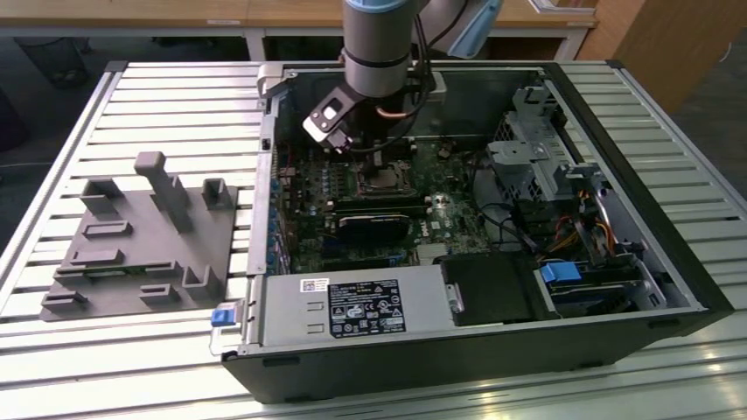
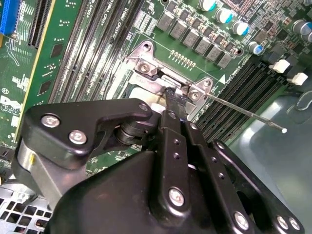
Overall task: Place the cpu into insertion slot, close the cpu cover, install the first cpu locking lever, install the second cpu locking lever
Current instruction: 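Close the cpu cover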
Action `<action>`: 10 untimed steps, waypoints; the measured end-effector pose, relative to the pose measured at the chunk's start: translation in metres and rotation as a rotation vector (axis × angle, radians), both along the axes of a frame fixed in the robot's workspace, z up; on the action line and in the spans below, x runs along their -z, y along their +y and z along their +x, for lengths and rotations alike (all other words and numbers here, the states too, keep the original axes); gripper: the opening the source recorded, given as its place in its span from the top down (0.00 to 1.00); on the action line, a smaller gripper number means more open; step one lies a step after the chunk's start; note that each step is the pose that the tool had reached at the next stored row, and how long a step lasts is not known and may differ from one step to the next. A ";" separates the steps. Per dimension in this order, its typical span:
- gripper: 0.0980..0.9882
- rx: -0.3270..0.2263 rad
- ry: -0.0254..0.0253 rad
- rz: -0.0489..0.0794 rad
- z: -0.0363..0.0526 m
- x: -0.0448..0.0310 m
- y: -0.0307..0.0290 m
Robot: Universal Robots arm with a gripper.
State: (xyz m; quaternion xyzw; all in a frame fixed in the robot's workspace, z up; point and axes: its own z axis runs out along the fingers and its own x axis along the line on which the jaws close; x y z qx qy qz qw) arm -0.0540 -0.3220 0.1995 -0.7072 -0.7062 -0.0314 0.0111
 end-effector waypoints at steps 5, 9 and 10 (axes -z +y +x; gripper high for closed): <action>0.97 0.000 -0.0002 0.000 0.0084 0.0001 0.0007; 0.97 0.000 0.0000 0.000 0.0102 -0.0069 0.0007; 0.97 0.000 -0.0002 0.000 0.0102 -0.0090 0.0008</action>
